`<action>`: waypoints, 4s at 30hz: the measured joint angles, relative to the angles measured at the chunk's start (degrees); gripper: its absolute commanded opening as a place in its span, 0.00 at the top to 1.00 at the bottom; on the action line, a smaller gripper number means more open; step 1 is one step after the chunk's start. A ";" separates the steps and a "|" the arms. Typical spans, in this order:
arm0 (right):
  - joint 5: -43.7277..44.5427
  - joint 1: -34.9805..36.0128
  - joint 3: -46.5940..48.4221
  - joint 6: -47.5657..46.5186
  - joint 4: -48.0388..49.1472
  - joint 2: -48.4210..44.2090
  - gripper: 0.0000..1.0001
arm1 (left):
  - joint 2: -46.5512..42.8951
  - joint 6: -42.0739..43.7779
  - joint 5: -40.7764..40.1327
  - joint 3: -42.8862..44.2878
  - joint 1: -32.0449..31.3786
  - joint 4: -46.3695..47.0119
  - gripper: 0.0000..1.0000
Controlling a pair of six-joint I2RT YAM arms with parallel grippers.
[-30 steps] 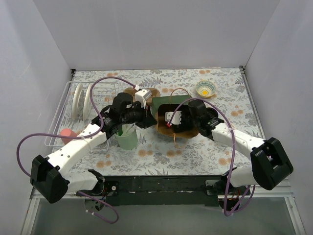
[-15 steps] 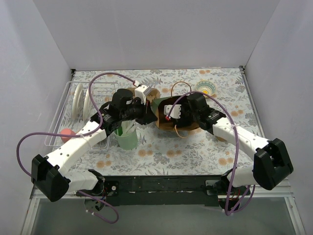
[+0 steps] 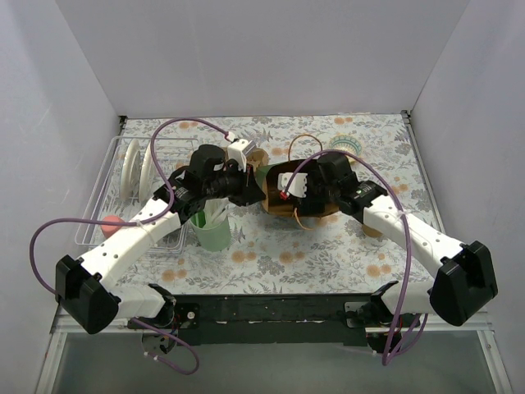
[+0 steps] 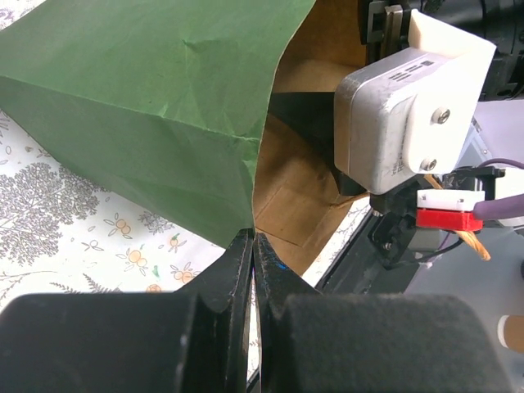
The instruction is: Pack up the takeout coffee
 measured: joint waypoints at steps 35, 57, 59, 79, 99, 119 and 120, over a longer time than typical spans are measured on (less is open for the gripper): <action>6.03 -0.26 10.60 6.38 -10.60 -11.78 0.07 | -0.57 -17.86 2.10 3.85 0.00 -2.91 1.00; 13.75 -0.26 11.67 13.84 -5.31 -19.65 0.10 | -3.52 -24.65 -3.89 3.02 0.00 -7.74 0.56; 14.67 -0.26 11.67 15.58 -5.01 -20.06 0.10 | -3.45 -23.85 -4.98 3.93 0.00 -9.11 0.40; 15.61 -0.31 23.71 64.46 -17.86 -19.80 0.22 | -7.02 -10.03 -25.53 14.03 0.00 -23.06 0.43; 11.93 -0.31 23.61 68.35 -19.21 -20.15 0.23 | -9.18 -7.26 -24.15 1.75 0.00 -19.85 0.62; 11.52 -0.31 24.61 67.25 -19.23 -18.67 0.23 | -9.14 -2.29 -25.62 0.85 0.00 -19.41 1.00; 11.52 -0.31 25.03 67.14 -19.21 -18.45 0.23 | -9.14 -2.12 -26.12 1.05 0.00 -19.91 1.00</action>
